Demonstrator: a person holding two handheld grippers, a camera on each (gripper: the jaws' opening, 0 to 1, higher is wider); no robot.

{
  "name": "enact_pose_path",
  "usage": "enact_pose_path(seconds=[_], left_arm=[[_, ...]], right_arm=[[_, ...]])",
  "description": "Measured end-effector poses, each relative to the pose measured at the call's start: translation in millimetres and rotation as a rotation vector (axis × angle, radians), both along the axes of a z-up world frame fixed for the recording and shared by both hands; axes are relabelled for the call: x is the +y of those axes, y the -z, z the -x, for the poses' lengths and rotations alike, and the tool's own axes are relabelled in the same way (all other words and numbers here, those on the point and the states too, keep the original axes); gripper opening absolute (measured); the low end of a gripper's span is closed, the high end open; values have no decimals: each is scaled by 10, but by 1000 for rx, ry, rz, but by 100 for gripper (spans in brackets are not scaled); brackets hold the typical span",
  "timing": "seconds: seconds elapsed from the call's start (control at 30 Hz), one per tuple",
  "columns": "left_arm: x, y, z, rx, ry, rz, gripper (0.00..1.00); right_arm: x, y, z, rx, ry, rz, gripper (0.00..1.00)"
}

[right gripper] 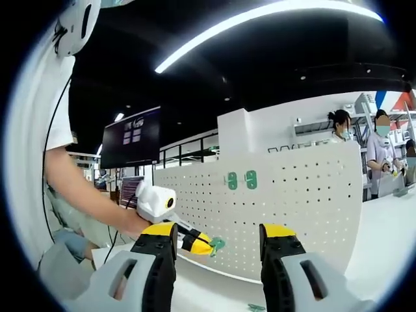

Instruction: Insert the hook assembly into the mounting plate slot until the hook locks in place.

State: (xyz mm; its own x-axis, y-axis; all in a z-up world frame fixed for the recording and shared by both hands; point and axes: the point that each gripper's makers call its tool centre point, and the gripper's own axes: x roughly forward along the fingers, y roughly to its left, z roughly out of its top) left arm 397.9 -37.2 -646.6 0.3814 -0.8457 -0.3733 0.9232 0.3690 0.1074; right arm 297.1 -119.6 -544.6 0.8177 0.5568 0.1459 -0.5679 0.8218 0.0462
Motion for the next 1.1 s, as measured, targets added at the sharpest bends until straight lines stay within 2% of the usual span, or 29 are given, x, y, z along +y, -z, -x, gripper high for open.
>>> enact_pose_path(seconds=[0.47, 0.87, 1.1], left_arm=[[29, -349, 81, -54, -15, 129, 3], [38, -559, 186, -67, -32, 240, 3], [91, -782, 228, -80, -63, 366, 3]], right_arm=[[104, -71, 25, -8, -21, 3, 49], [149, -117, 49, -15, -35, 4, 49], [197, -147, 55, -21, -46, 3, 49]])
